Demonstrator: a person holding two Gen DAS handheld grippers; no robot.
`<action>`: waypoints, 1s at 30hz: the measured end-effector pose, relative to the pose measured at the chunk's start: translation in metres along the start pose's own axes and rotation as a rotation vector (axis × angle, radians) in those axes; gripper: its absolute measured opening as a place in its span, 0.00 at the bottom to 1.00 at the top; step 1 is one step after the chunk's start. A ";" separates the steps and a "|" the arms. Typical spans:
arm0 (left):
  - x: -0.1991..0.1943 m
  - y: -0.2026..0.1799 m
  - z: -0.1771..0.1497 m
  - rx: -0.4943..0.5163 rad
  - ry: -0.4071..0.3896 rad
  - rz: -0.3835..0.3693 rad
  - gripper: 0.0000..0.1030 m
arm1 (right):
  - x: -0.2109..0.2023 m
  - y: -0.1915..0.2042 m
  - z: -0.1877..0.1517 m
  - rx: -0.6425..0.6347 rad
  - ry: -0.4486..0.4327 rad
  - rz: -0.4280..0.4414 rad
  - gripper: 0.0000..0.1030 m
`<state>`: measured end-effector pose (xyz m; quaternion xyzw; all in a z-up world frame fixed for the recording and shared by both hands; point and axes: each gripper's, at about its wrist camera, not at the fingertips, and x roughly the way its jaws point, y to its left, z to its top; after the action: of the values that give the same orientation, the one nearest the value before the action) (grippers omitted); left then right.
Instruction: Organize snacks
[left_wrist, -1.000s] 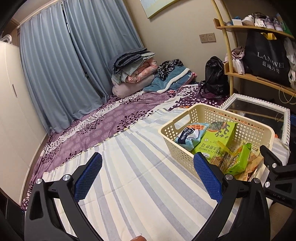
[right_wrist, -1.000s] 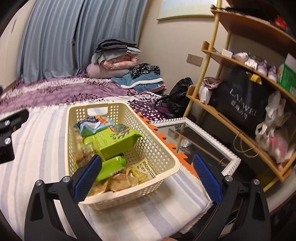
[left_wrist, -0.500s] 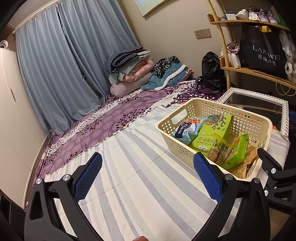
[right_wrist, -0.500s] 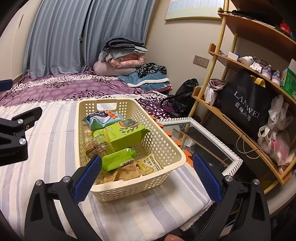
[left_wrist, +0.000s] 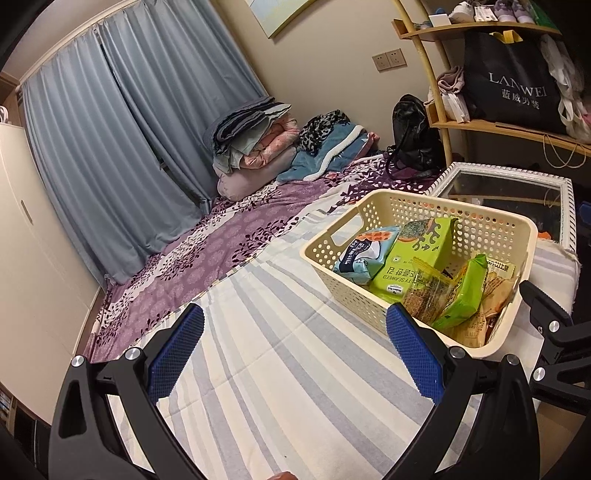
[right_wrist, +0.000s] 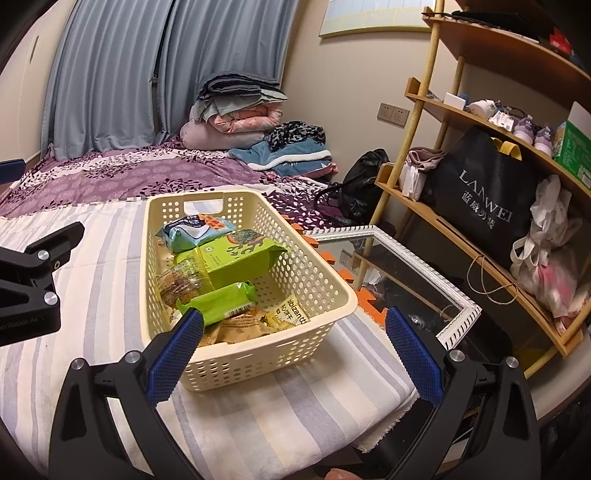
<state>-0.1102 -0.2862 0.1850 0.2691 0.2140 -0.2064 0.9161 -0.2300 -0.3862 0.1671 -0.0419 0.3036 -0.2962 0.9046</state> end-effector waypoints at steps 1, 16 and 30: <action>-0.001 -0.001 0.000 0.003 0.000 0.001 0.97 | 0.000 -0.001 -0.001 0.002 -0.001 0.001 0.95; -0.015 -0.017 0.003 0.062 -0.022 0.022 0.97 | -0.005 -0.015 -0.006 0.029 -0.006 -0.004 0.95; -0.018 -0.019 0.003 0.072 -0.027 0.022 0.97 | -0.007 -0.014 -0.005 0.026 -0.010 -0.003 0.95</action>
<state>-0.1337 -0.2977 0.1890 0.3013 0.1911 -0.2074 0.9109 -0.2443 -0.3936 0.1705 -0.0323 0.2951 -0.3015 0.9061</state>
